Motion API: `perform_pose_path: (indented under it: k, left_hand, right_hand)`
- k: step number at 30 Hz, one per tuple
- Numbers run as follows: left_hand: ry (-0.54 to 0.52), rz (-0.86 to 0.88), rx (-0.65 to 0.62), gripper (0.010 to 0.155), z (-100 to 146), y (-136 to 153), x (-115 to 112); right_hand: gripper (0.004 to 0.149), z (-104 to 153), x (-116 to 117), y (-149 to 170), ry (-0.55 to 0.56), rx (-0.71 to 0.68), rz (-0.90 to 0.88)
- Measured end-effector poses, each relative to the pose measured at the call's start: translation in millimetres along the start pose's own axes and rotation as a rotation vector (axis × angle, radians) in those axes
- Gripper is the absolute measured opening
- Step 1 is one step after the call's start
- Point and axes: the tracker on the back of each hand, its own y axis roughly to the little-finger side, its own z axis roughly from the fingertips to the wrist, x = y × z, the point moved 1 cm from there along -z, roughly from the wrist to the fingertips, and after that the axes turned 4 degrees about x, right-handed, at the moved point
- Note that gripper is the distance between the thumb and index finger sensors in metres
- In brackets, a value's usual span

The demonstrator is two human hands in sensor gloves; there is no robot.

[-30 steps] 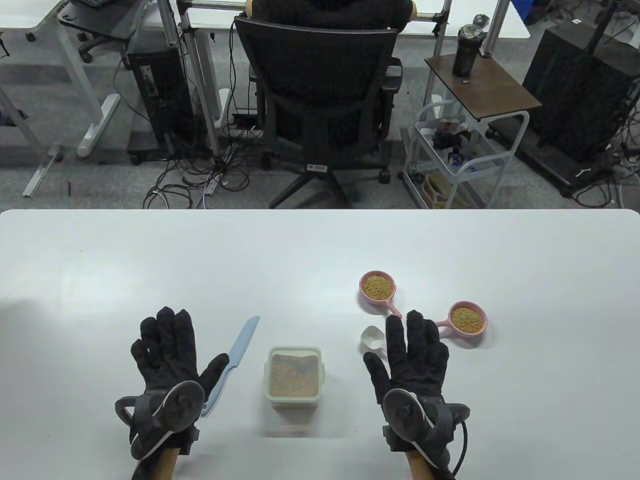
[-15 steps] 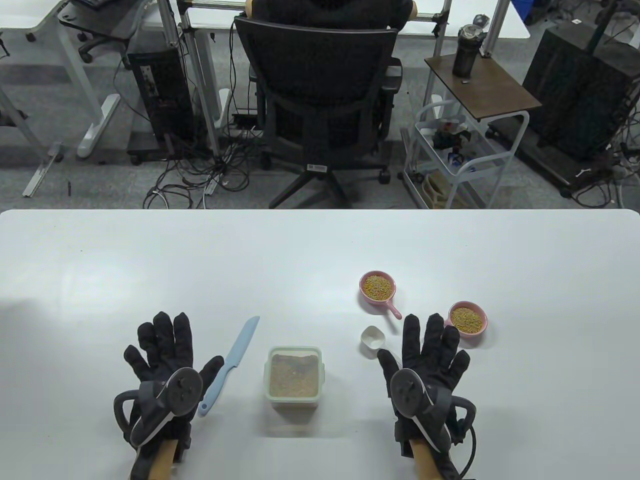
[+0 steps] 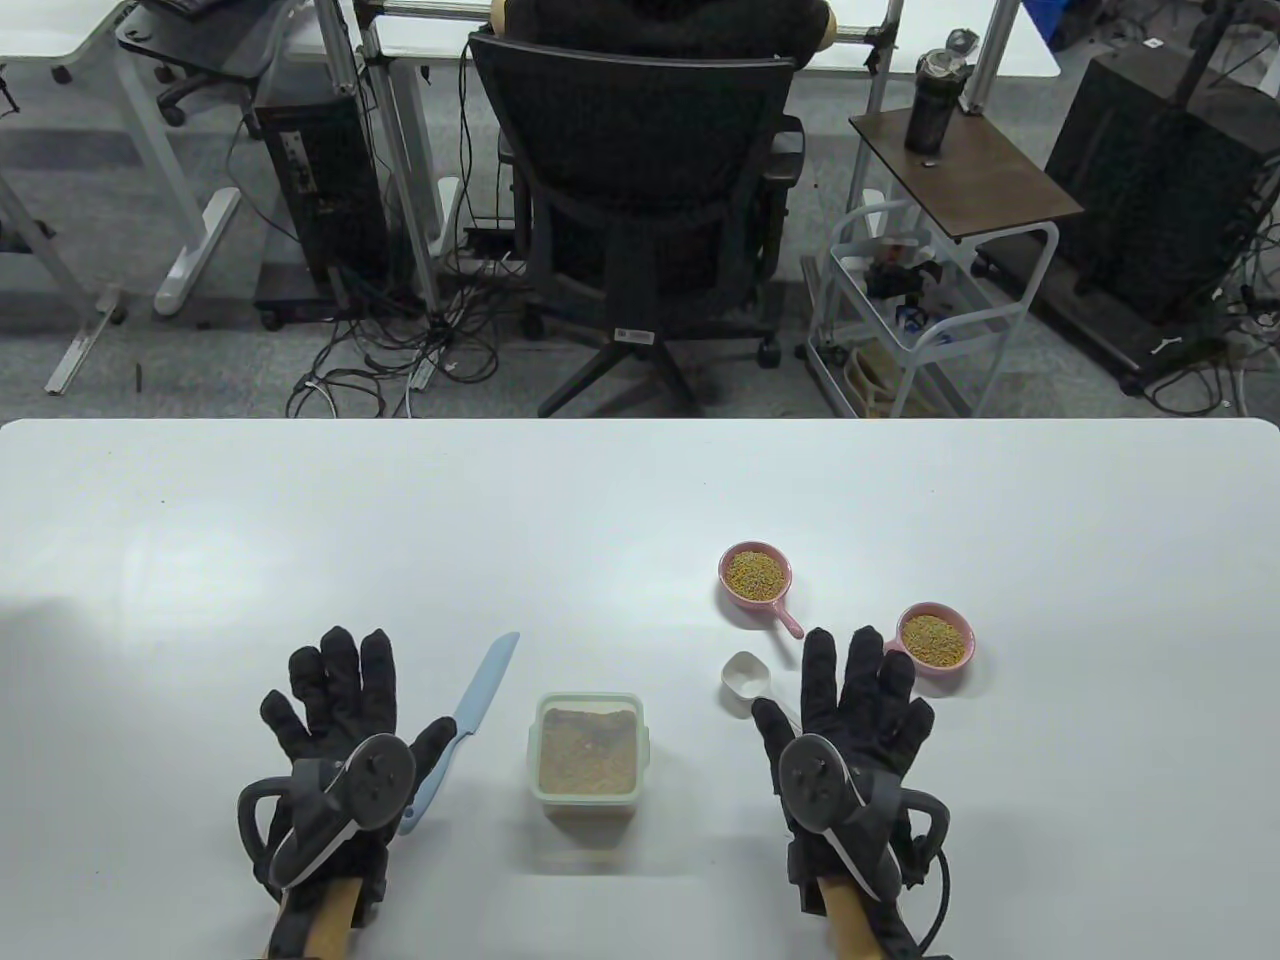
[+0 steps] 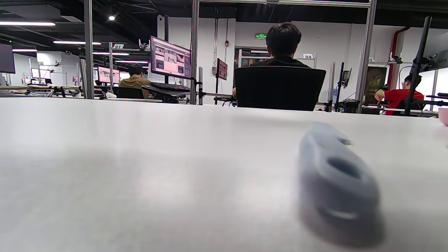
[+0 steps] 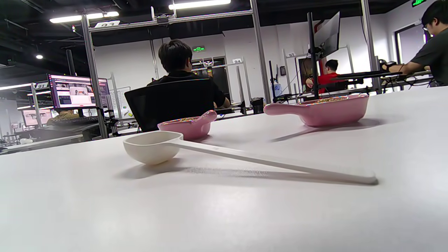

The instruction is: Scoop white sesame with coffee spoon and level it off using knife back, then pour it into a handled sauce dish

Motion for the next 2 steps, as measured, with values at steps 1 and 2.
perform_pose_path:
  k: [1, 2]
  left_hand:
    - [-0.001, 0.001, 0.0, 0.096, 0.0, 0.0, 0.0]
    - [0.001, 0.005, 0.0, 0.096, -0.2, 0.1, -0.8]
  right_hand:
    - [0.076, 0.1, -0.1, 0.1, 0.0, 0.0, 0.0]
    - [0.076, 0.0, 0.3, 0.2, -0.001, 0.0, 0.001]
